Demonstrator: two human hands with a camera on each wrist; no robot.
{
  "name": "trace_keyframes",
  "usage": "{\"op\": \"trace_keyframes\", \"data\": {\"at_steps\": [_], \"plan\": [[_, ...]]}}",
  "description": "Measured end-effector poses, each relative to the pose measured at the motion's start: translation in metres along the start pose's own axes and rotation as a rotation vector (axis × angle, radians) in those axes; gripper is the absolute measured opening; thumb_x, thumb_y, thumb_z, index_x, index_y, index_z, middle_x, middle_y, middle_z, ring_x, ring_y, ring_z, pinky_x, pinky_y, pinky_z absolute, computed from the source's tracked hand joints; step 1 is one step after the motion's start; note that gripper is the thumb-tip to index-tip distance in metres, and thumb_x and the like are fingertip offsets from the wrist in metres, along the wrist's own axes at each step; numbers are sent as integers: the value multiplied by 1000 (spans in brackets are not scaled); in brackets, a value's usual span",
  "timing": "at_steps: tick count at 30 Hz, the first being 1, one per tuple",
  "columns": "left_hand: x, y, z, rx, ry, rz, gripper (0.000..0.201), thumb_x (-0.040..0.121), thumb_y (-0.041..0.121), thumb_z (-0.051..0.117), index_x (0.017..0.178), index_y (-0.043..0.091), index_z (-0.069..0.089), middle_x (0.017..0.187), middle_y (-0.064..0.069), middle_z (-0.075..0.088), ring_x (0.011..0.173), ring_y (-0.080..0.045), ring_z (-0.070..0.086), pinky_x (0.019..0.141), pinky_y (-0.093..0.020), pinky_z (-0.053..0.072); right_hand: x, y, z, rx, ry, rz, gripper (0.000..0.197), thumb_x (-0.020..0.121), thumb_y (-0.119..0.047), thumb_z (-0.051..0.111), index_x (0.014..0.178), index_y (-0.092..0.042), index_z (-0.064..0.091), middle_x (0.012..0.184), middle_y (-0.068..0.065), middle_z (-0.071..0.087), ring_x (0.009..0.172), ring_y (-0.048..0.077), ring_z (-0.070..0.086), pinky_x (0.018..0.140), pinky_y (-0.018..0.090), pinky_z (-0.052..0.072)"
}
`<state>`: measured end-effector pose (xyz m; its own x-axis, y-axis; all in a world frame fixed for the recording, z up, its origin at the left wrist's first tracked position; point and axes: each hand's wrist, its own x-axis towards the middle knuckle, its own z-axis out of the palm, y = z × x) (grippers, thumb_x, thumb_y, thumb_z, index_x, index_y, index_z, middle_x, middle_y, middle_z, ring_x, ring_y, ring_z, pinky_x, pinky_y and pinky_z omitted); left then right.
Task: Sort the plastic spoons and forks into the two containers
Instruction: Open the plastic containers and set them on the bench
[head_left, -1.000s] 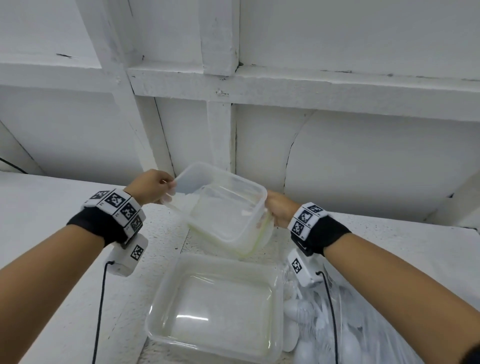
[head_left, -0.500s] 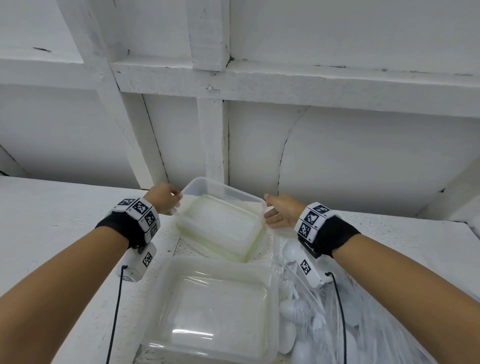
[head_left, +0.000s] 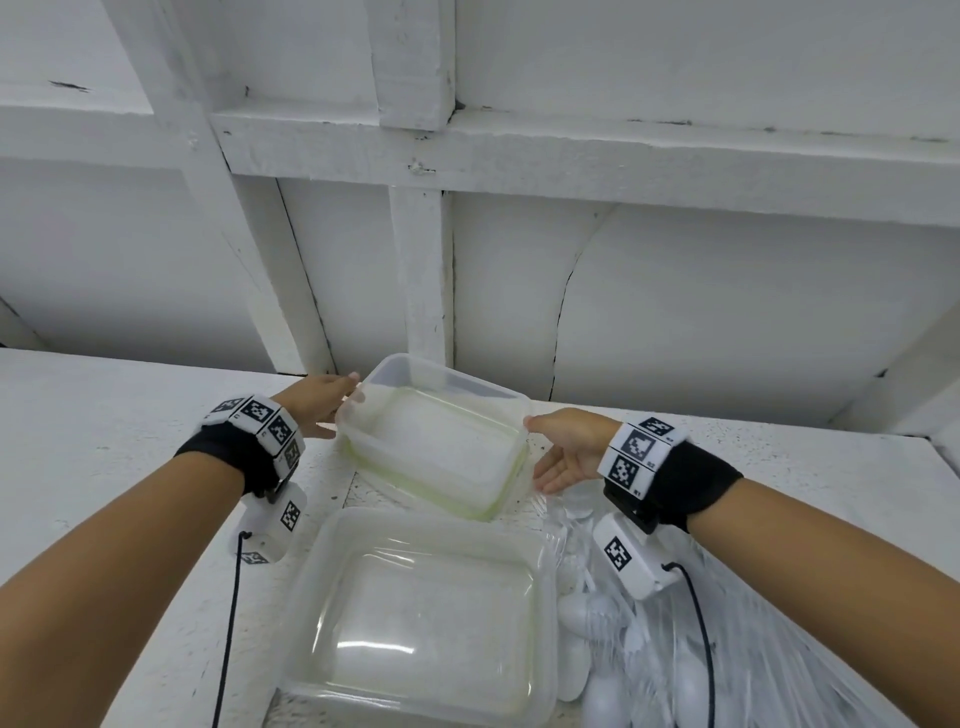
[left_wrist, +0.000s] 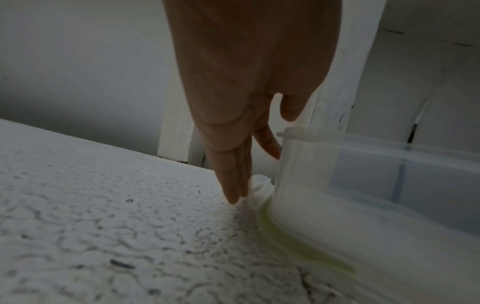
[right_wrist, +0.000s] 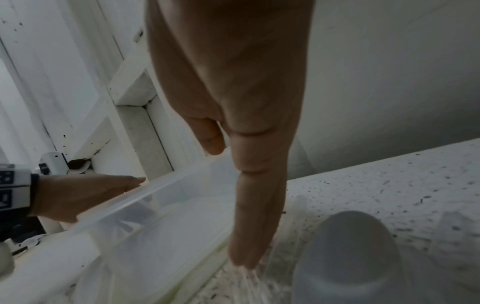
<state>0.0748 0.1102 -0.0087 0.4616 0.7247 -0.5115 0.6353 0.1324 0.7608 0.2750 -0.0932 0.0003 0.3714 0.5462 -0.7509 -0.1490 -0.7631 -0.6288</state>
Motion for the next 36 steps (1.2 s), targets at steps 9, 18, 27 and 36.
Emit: {"op": "trace_keyframes", "data": {"at_steps": [9,18,27,36], "plan": [[-5,-16,-6,-45,13,55,26,98,23,48,90,3,62,91,-16,64,78,-27,62,81,-33,51,8,-21,4,94,133,-211,38,98,-23,46,123,6,47,80,14,53,67,21,56,78,33,51],[-19,-9,-4,108,78,-13,30,99,35,40,110,10,52,106,-14,59,91,-27,58,86,-40,49,-2,-14,-5,-57,158,-218,41,97,-28,48,128,-1,47,96,11,53,88,23,55,84,33,50],[-97,-44,-2,300,-71,-90,37,95,46,42,113,16,53,107,-4,61,97,-20,59,72,-32,51,-94,62,-4,-354,64,-378,28,98,-30,44,114,-12,58,96,5,62,80,16,62,74,27,54],[-142,-77,21,155,-143,-125,40,95,45,41,109,12,59,109,-5,63,96,-22,63,73,-33,52,-105,111,35,-249,-30,-180,43,100,-38,32,127,-9,48,102,12,56,78,19,59,75,29,54]]}}
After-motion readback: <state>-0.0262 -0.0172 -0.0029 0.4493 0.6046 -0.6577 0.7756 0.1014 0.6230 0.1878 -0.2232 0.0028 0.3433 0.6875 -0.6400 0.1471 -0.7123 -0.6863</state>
